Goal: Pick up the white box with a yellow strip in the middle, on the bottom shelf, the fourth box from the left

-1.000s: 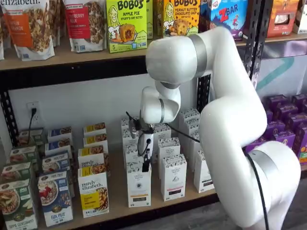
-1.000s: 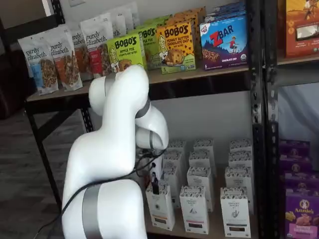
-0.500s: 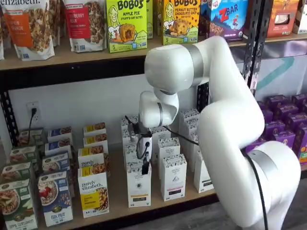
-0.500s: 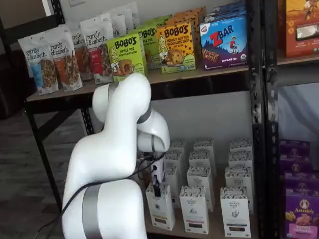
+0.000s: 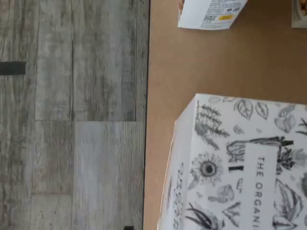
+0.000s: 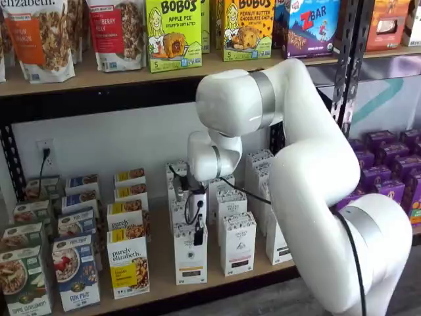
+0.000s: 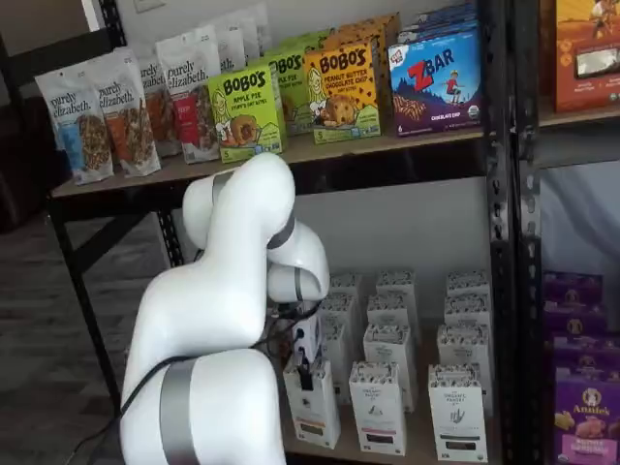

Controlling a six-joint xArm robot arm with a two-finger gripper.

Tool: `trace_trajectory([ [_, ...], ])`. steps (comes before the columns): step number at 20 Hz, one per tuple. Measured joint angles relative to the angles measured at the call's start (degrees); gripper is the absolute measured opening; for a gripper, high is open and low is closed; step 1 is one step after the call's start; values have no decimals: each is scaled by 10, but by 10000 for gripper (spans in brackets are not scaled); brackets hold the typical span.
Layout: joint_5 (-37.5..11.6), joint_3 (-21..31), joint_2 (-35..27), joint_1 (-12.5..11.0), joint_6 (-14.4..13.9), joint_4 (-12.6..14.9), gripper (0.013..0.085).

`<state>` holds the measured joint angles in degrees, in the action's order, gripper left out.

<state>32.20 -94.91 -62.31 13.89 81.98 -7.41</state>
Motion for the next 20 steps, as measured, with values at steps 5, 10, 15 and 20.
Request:
trace_trajectory([
  [5, -6, -5, -11, 3, -7, 5, 850],
  [10, -23, -6, -20, 5, -13, 11, 850],
  [15, -22, -13, -27, 5, -13, 10, 810],
  [20, -18, -17, -29, 5, -10, 7, 690],
])
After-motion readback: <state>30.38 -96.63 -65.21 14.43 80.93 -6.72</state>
